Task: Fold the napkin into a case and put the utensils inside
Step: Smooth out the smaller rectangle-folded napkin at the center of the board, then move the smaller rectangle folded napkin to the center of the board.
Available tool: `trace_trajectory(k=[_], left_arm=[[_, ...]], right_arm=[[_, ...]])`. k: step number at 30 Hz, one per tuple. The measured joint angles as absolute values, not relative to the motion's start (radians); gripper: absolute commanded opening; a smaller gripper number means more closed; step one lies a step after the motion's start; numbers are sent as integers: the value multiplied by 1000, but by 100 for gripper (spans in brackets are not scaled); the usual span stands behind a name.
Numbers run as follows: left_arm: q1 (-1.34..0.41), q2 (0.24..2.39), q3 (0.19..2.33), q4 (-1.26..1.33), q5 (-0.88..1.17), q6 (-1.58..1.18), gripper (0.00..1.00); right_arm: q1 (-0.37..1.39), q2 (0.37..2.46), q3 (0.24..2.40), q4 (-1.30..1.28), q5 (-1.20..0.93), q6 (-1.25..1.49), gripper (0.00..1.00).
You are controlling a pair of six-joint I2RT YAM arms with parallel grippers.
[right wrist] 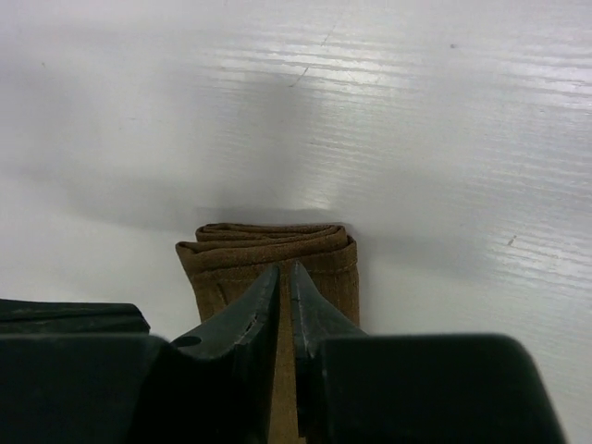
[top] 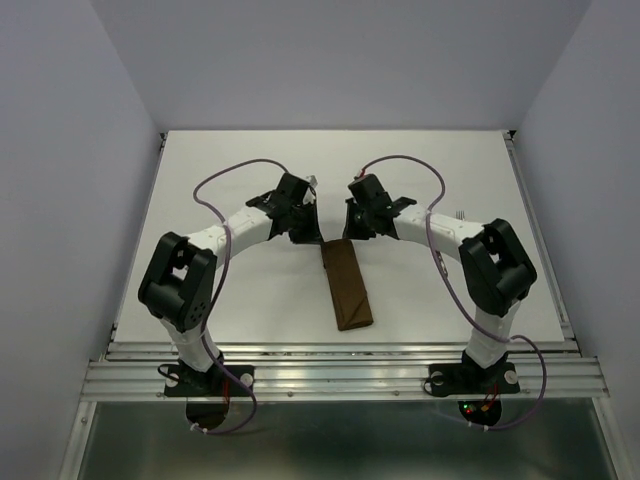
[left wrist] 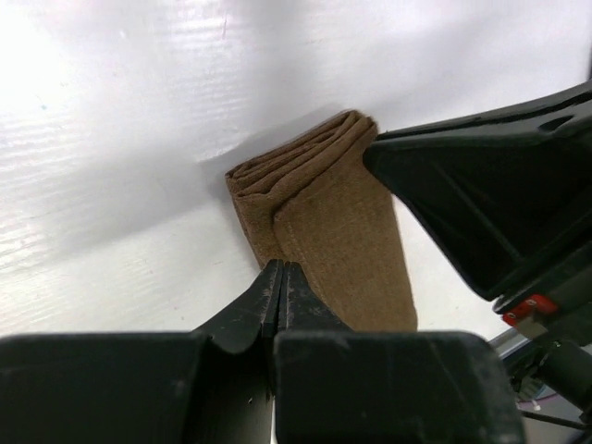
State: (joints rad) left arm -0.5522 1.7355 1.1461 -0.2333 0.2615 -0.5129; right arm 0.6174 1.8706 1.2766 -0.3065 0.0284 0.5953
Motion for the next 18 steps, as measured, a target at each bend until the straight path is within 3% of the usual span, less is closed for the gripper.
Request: trace_trajectory(k=[12, 18], left_arm=[[-405, 1665, 1189, -292, 252, -499, 0], [-405, 1805, 1237, -256, 284, -532, 0]], right_arm=[[771, 1773, 1280, -374, 128, 591, 20], [852, 1746, 1197, -363, 138, 636, 20]])
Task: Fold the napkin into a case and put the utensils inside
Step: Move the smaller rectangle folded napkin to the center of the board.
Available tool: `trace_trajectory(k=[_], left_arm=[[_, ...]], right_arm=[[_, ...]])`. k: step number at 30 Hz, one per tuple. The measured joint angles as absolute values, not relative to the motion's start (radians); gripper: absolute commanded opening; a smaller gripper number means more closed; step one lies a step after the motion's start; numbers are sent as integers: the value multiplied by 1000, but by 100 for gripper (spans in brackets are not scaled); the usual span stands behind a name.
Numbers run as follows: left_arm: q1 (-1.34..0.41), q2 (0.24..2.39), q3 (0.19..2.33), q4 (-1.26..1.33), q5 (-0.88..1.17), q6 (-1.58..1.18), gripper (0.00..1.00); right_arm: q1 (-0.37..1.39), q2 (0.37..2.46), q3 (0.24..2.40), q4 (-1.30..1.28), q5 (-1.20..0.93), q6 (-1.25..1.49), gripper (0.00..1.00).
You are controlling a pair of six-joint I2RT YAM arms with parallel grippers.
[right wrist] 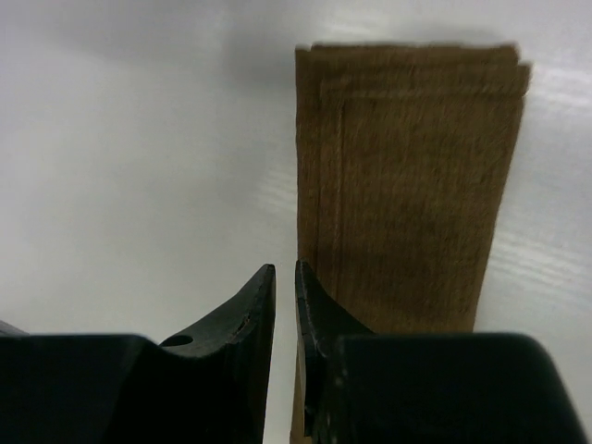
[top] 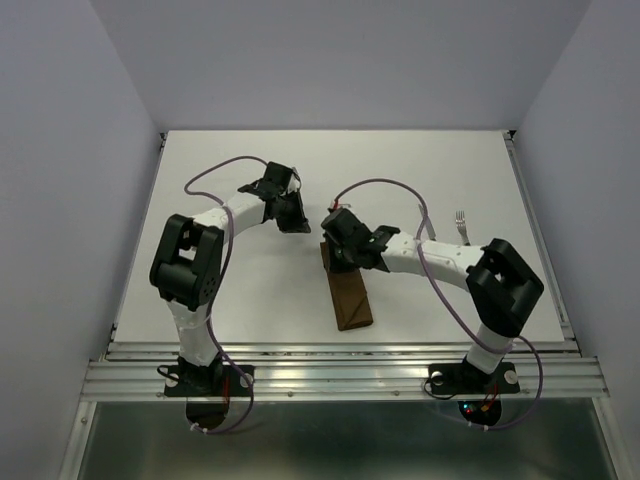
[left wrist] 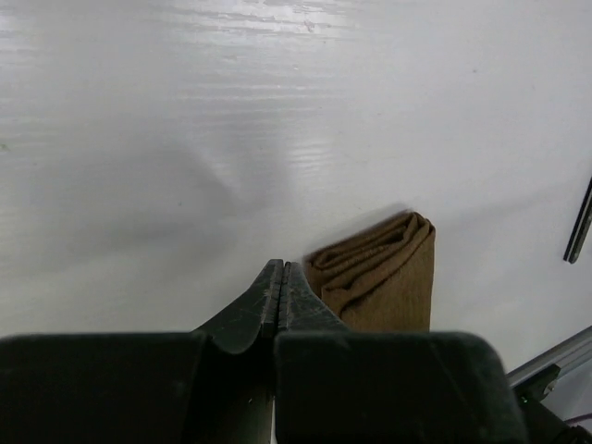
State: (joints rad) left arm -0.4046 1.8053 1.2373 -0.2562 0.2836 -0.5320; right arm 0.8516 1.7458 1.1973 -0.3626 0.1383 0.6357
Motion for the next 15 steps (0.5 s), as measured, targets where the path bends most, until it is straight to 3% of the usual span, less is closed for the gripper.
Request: trace_trajectory(k=[6, 15], left_arm=[[-405, 1979, 1341, -234, 324, -551, 0], [-409, 2002, 1358, -211, 363, -554, 0]], right_arm=[[953, 1732, 1107, -361, 106, 696, 20], [1019, 1657, 941, -354, 92, 768, 23]])
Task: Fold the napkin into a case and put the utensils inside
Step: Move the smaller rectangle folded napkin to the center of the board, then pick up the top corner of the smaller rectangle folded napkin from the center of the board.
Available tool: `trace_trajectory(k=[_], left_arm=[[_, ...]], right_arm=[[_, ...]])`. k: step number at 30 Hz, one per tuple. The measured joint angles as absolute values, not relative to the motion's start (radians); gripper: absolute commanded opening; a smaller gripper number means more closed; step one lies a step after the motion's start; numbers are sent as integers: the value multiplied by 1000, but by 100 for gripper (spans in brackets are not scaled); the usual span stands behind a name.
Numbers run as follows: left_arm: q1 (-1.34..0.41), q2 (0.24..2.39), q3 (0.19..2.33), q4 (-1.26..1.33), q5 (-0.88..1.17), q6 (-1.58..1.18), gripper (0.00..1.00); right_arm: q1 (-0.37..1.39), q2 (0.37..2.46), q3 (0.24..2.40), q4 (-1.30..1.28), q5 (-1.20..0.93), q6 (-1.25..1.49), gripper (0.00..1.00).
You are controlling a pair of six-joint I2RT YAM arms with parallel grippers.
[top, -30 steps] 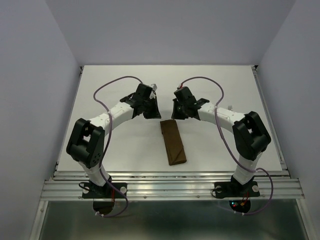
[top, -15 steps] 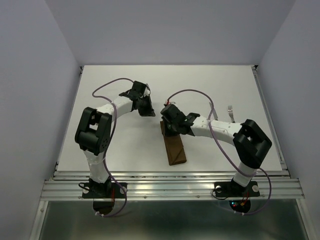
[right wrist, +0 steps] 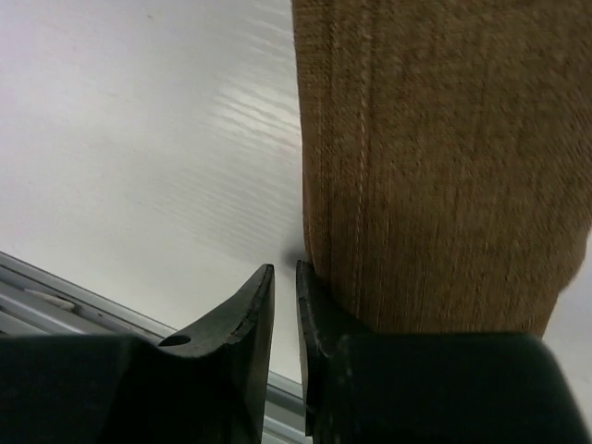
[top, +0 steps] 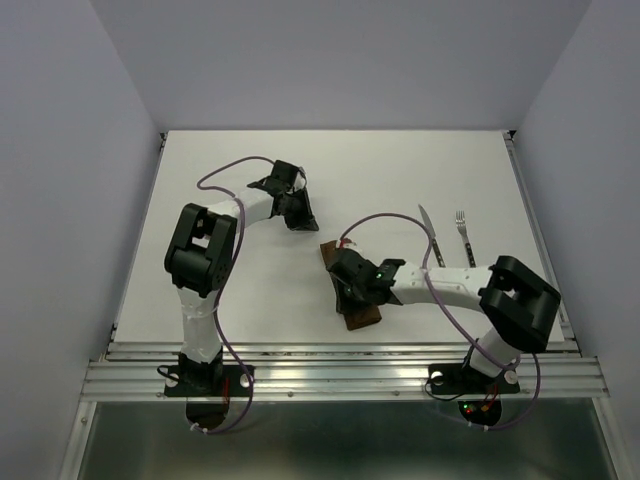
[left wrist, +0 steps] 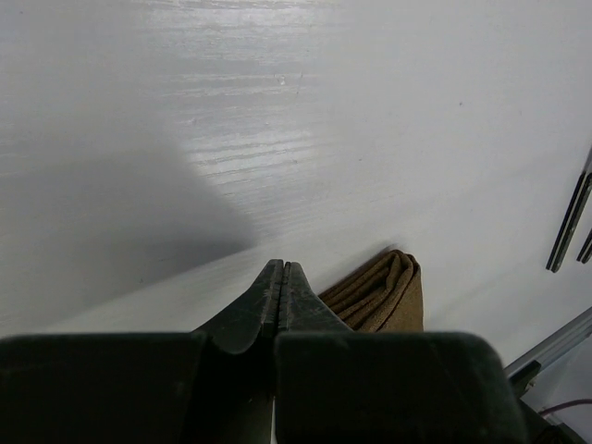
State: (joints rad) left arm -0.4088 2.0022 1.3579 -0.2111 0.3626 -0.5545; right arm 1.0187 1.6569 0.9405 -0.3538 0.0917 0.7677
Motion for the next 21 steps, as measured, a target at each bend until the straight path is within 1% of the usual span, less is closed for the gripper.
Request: trace_trajectory(k=[6, 11, 12, 13, 14, 15, 18, 19, 21], left_arm=[[-411, 2002, 1352, -208, 363, -553, 0], [-411, 1983, 1304, -207, 359, -550, 0], [-411, 1975, 1294, -211, 356, -548, 0], [-411, 1966, 1285, -213, 350, -546, 0], [-411, 1954, 1277, -218, 341, -543, 0], [-411, 1937, 1267, -223, 331, -540, 1], [-407, 1884, 1246, -229, 314, -536, 1], [-403, 1865, 1237, -228, 310, -535, 1], [-398, 1837, 1223, -229, 307, -535, 1]], right_arm=[[1013, 1513, 877, -421, 181, 748, 23], [1009, 1468, 877, -427, 173, 693, 25], [1009, 1467, 881, -427, 171, 684, 27], [1009, 1468, 891, -431, 171, 675, 33], [1009, 1470, 905, -441, 178, 668, 34], [1009, 1472, 923, -448, 189, 661, 38], [1009, 1504, 1016, -469, 239, 650, 39], [1009, 1526, 1060, -478, 266, 651, 42], [1007, 1581, 1132, -482, 310, 651, 43]])
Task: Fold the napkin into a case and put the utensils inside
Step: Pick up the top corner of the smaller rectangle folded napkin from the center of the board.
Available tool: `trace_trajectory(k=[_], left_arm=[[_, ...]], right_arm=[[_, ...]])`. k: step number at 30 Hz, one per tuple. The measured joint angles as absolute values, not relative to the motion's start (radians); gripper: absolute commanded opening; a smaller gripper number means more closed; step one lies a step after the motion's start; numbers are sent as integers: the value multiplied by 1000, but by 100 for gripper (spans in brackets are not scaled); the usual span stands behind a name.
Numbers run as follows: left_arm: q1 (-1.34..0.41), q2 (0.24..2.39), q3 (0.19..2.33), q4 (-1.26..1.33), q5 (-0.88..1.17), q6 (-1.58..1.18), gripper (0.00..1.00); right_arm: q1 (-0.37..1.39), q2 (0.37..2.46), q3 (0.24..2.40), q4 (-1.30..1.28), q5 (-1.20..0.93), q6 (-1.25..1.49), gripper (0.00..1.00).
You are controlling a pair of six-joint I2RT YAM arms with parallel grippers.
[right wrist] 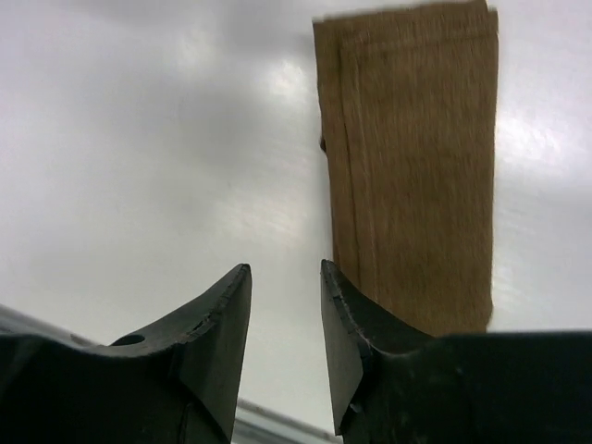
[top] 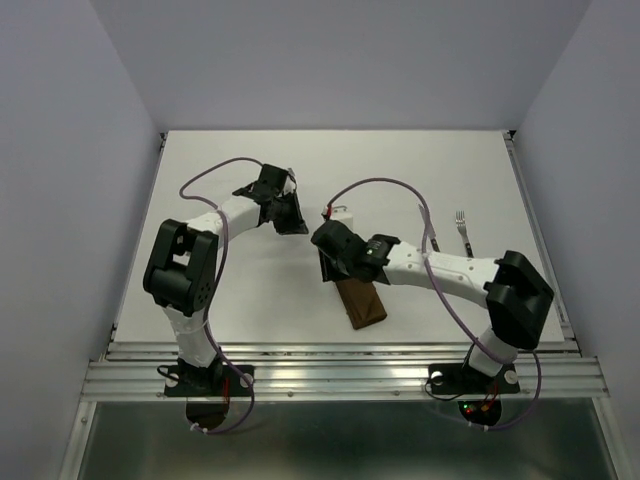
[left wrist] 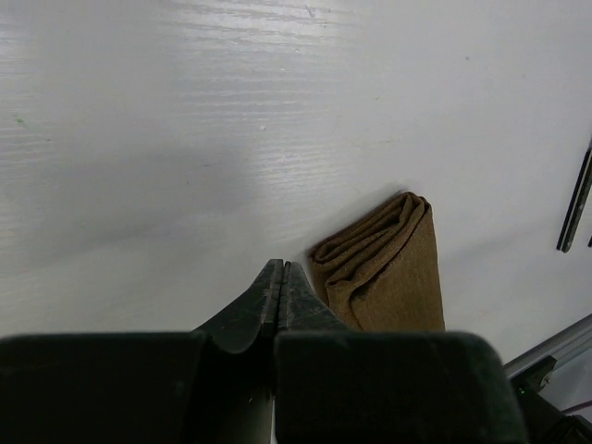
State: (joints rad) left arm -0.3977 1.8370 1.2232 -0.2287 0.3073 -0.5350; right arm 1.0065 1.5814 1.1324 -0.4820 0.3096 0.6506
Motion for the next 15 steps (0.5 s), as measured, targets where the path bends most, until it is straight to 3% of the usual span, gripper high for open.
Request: trace_trajectory(k=[7, 15], left_arm=[[-373, 1803, 1192, -237, 288, -536, 1], [-363, 1801, 1150, -246, 284, -536, 1]], right_arm=[[968, 1825, 1336, -510, 404, 641, 48], [943, 1941, 1443, -524, 465, 620, 49]])
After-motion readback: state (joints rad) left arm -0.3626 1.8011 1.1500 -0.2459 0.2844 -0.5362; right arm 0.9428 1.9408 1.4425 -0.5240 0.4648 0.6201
